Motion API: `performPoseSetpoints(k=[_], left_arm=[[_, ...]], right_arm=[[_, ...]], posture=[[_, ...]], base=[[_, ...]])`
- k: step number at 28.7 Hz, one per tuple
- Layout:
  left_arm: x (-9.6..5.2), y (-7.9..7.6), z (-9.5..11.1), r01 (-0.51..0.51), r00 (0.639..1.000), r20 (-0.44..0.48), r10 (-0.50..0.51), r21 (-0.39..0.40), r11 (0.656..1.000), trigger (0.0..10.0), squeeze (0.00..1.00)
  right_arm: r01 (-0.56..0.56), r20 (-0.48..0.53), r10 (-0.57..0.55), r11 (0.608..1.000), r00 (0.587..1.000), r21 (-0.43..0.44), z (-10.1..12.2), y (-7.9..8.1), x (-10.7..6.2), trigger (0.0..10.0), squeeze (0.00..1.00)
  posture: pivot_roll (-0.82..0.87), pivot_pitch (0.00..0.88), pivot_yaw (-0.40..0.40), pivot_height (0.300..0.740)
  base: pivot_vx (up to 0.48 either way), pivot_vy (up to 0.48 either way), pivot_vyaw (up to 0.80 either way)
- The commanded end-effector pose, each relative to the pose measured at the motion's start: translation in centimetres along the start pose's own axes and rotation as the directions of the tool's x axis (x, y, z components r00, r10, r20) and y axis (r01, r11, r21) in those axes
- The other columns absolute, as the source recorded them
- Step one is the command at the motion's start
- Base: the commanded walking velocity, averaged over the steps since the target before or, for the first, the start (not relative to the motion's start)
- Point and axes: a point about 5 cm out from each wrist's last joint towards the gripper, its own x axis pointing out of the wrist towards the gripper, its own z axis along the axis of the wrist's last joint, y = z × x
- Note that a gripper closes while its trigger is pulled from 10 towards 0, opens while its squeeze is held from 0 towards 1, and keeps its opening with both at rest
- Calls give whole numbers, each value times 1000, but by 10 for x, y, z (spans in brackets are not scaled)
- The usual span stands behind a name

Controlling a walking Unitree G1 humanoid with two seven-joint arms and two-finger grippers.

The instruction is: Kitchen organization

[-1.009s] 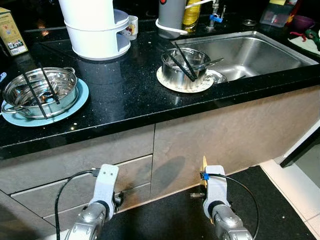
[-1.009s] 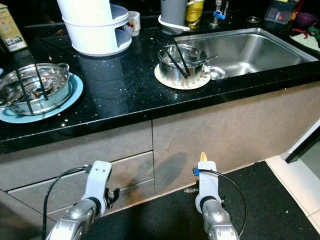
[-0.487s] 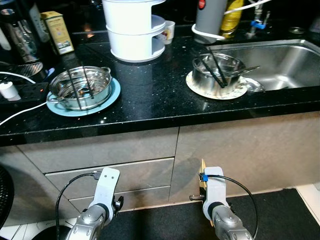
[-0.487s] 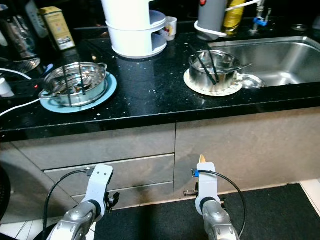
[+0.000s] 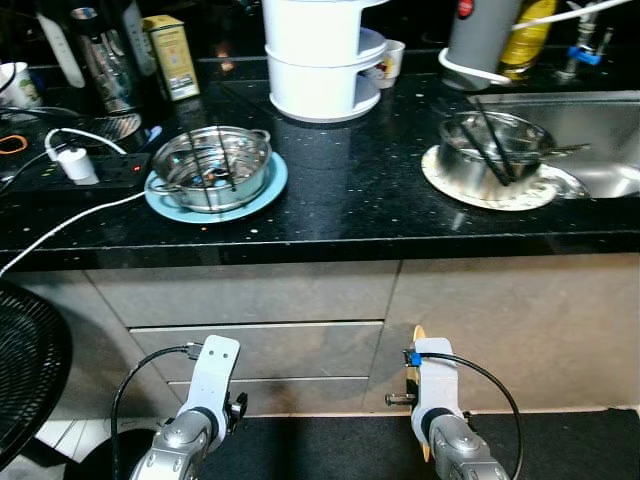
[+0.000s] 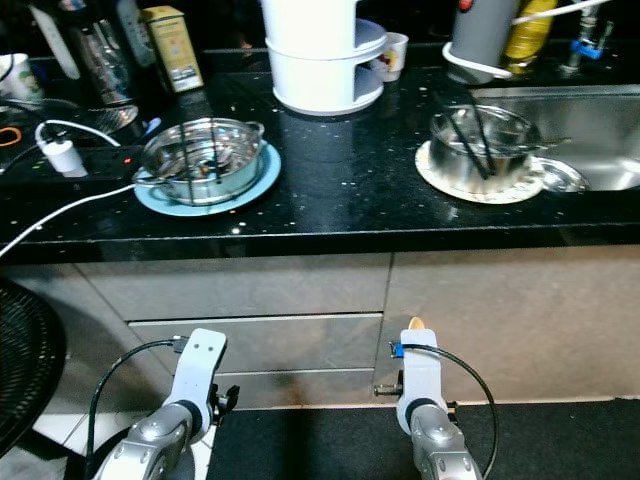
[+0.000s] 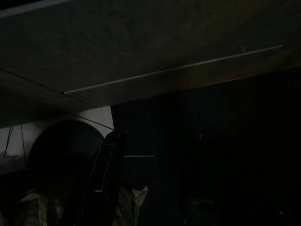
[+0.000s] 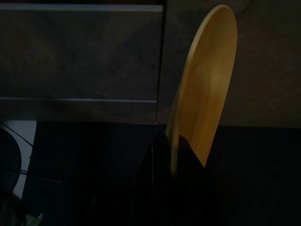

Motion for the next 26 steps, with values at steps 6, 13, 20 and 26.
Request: performPoseSetpoints(k=[6, 13, 20, 26], left_arm=[[0, 1, -4, 13, 999, -32, -13, 10, 1000, 10000, 0], [0, 1, -3, 24, 999, -34, -23, 20, 1000, 10000, 0], [1, 1, -1, 26, 999, -30, -25, 28, 999, 10000, 0], [1, 1, -1, 23, 999, -33, -23, 28, 999, 10000, 0]], right_arm=[[-3, 15, 3, 1000, 1000, -1, 0, 0, 0, 10000, 0], [19, 1, -19, 999, 1000, 48, -2, -4, -1, 10000, 0], [27, 8, -28, 998, 1000, 58, -2, -5, -2, 10000, 0], [26, 17, -28, 997, 999, 67, -1, -5, -2, 10000, 0]], posture=[[-100, 215, 12, 740], [-99, 219, 20, 740], [-98, 220, 24, 740], [-94, 220, 26, 740]], base=[[0, 0, 635], [0, 0, 0], [0, 0, 0], [0, 0, 0]])
